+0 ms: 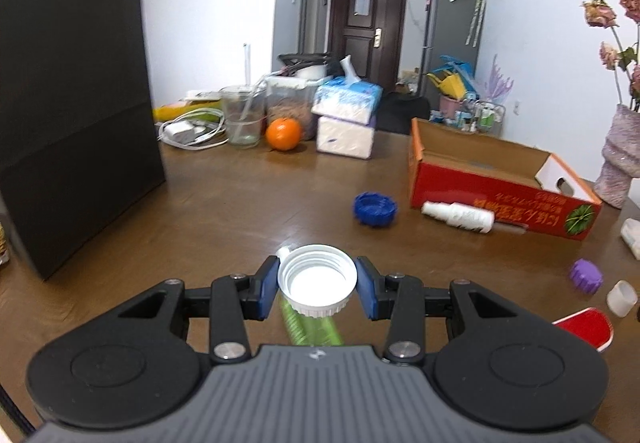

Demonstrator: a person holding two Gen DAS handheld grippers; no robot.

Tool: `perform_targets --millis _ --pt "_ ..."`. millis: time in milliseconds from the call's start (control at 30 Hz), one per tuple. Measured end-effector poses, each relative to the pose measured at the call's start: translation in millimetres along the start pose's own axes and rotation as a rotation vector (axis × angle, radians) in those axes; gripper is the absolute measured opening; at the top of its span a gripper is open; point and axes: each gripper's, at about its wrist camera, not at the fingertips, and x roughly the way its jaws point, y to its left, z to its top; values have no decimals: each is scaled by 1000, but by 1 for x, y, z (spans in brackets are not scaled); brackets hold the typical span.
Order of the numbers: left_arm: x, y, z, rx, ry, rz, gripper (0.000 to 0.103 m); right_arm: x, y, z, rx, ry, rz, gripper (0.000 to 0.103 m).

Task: Organize rigid objects
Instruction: 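Carry the plug cube and bottle cap over the red cardboard box with both grippers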

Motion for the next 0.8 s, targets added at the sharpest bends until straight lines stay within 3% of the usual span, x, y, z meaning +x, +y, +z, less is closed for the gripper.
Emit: perform_targets --millis 800 --pt "54 -99 59 87 -28 -130 42 51 26 62 -1 -70 50 58"
